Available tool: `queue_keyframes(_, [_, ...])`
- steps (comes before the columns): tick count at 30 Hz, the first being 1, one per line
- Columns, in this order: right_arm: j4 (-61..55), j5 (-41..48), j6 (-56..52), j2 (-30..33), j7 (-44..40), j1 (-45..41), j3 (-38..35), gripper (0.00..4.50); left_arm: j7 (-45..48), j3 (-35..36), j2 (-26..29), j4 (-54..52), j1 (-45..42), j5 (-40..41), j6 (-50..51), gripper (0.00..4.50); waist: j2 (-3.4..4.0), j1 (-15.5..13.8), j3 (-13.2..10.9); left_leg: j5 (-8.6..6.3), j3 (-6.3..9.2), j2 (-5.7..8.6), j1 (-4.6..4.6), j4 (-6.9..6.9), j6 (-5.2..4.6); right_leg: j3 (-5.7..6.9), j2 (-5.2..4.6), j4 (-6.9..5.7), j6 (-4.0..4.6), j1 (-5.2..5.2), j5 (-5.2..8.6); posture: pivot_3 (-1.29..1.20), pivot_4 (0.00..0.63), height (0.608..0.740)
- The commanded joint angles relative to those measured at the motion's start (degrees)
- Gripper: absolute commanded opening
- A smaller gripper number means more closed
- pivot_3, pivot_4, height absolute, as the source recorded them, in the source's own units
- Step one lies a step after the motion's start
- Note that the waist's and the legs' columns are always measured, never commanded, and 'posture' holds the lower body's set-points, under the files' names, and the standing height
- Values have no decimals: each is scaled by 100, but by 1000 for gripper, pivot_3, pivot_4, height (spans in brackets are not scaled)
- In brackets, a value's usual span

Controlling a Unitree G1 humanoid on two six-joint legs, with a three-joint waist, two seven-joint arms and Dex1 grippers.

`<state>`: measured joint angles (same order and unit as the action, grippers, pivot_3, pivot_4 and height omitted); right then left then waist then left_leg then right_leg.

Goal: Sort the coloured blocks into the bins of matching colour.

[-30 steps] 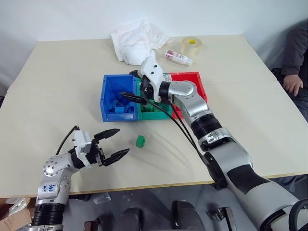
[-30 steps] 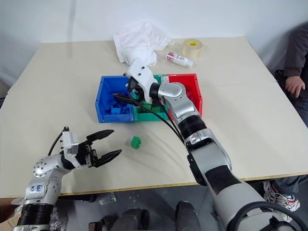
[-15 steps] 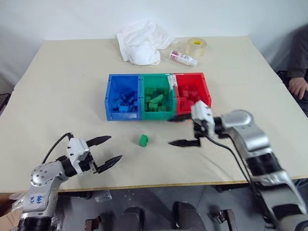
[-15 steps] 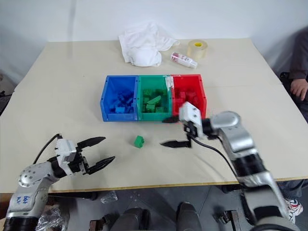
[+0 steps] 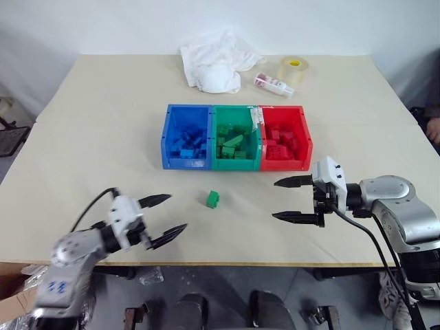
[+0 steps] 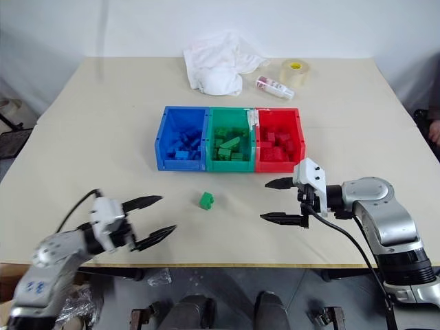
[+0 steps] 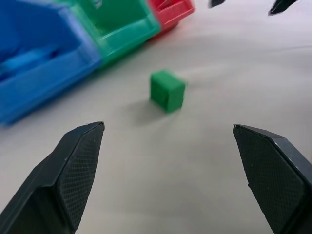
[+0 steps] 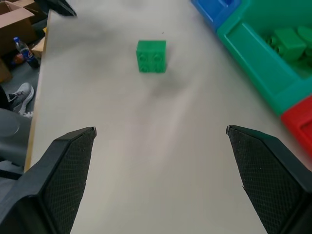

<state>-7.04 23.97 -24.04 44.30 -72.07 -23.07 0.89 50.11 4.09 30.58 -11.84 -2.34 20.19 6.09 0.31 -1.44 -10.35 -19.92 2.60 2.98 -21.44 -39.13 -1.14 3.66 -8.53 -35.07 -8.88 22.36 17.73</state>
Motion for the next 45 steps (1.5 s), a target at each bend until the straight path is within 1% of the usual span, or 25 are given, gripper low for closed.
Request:
queue_keyframes(1, [-401, 191, -97, -25, 222, 84, -191, 4476, 26, -453, -196, 599, -469, -350, -285, 4500, 0, 4, 0, 0, -1, 1, 0, 0, -1, 0, 0, -4, -1, 1, 0, 0, 150, 740])
queue_keyframes(7, [-739, 280, -240, -17, 595, 327, -348, 4476, 10, -1013, -657, 1842, -1407, -827, -653, 4500, -1, 4, 0, 1, -5, 6, -2, 2, -1, 4, 2, -35, -1, 7, -1, 0, 150, 740])
queue_keyframes(10, [-899, 341, -300, -8, 747, 458, -415, 4500, 79, -1125, -879, 2158, -1650, -836, -809, 3898, -1, 3, 0, 1, -4, 8, -1, -1, -2, 5, 0, -36, -3, 4, -1, 0, 150, 740])
queue_keyframes(13, [-962, 370, -323, 11, 861, 535, -455, 4500, 80, -1201, -959, 2261, -1781, -886, -774, 3014, -2, 3, 0, 2, -3, 7, -1, -2, -3, 5, 0, -37, -3, 4, -1, 0, 150, 740])
queue_keyframes(17, [-1025, 390, -317, 37, 961, 673, -552, 4500, 20, -1225, -1050, 2177, -1909, -856, -693, 1712, -2, -7, 0, 2, -2, 8, -1, -3, -4, 4, -1, -38, -4, 2, -2, 0, 150, 740])
queue_keyframes(18, [-1038, 392, -307, 41, 979, 709, -584, 4500, -71, -1194, -1092, 2118, -1980, -842, -621, 1579, -2, -7, -1, 2, -2, 8, -1, -3, -4, 4, -1, -38, -4, 2, -2, 0, 150, 740])
queue_keyframes(22, [-1100, 399, -288, 46, 1083, 821, -699, 4500, -522, -998, -1361, 1848, -2418, -678, -168, 1579, -5, -17, -2, 3, 0, 10, -2, -6, -6, 4, -1, -40, -5, 1, -3, 0, 150, 740])
queue_keyframes(26, [-1107, 403, -253, 16, 1156, 878, -778, 4500, -735, -944, -1638, 1975, -3075, -609, 112, 1579, -5, -10, -2, 4, -1, 12, -4, -6, -6, 4, 0, -40, -7, 2, -3, 0, 150, 740])
queue_keyframes(28, [-1126, 415, -236, -12, 1216, 897, -828, 4500, -859, -968, -1775, 2424, -3589, -751, 73, 1579, -8, -10, -4, 4, -1, 19, -4, -5, -7, 4, 0, -40, -7, 2, -4, 0, 150, 740])
queue_keyframes(31, [-1186, 443, -218, -27, 1316, 941, -894, 4500, -1106, -919, -1989, 3417, -4387, -989, -328, 1579, -12, -21, -7, 6, -2, 33, -4, -6, -7, 6, 0, -40, -8, 1, -4, 0, 150, 740])
queue_keyframes(33, [-1244, 460, -221, -22, 1381, 989, -931, 4500, -1211, -910, -2054, 4116, -4840, -1146, -611, 2302, -14, -20, -7, 6, -4, 34, -4, -6, -7, 6, 0, -39, -10, 2, -4, 0, 150, 740])
queue_keyframes(35, [-1315, 469, -232, -21, 1453, 1053, -986, 4500, -1112, -890, -2107, 4635, -5165, -1171, -869, 2851, -15, -19, -8, 6, -3, 35, -5, -1, -8, 9, 1, -38, -10, 3, -5, 0, 150, 740])
queue_keyframes(37, [-1388, 492, -248, -15, 1515, 1116, -1045, 4500, -1069, -873, -2132, 4963, -5354, -1214, -1119, 3540, -17, 0, -9, 6, -4, 35, -5, 2, -8, 11, 1, -38, -10, 5, -5, 0, 150, 740])
queue_keyframes(40, [-1452, 536, -255, 2, 1586, 1190, -1105, 4500, -878, -865, -2098, 5162, -5450, -1198, -1230, 4459, -22, 3, -12, 6, -6, 33, -8, 3, -7, 12, 2, -39, -10, 10, -5, 0, 150, 740])
queue_keyframes(43, [-1449, 553, -253, 20, 1610, 1192, -1093, 4500, -592, -887, -1988, 5038, -5369, -1159, -1159, 4459, -23, -3, -13, 6, -6, 33, -8, -1, -7, 12, 2, -41, -10, 8, -5, 0, 150, 740])
queue_keyframes(45, [-1388, 568, -244, 57, 1565, 1136, -1089, 4500, -67, -863, -1766, 4462, -5064, -897, -944, 4459, -23, 9, -13, 6, -5, 33, -9, -3, -7, 12, 2, -41, -10, 8, -5, 0, 150, 740])
